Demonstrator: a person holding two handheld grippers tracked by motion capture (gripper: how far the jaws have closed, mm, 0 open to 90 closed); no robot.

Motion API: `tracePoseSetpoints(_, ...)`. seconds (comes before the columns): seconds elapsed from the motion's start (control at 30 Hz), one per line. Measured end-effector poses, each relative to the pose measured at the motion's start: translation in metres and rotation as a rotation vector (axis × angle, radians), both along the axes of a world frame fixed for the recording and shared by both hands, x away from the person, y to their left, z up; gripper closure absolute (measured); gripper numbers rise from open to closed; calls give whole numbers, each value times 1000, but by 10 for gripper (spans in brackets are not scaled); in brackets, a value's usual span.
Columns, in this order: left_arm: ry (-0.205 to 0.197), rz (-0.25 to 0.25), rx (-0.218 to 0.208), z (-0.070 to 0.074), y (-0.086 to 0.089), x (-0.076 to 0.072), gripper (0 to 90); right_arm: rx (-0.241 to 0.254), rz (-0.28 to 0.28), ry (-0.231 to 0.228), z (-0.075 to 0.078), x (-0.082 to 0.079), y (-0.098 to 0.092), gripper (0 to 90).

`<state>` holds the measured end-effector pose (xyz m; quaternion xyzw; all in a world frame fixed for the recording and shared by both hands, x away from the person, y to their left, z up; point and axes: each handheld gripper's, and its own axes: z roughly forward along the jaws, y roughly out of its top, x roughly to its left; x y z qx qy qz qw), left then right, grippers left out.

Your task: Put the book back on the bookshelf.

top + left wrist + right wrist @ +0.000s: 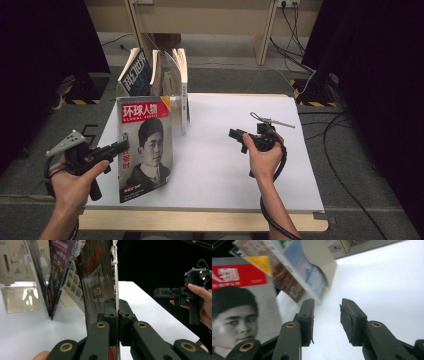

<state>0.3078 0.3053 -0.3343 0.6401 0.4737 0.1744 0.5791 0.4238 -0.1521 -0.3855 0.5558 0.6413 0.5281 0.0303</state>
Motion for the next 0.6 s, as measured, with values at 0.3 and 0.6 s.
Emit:
tracePoseSetpoints(0.3,-34,27,19,5,11,-9,870,-6,-46,39,-23,-5,-15,632)
tracePoseSetpoints(0.6,-42,62,19,4,26,-19,871,-23,-78,57,-39,-12,-25,631)
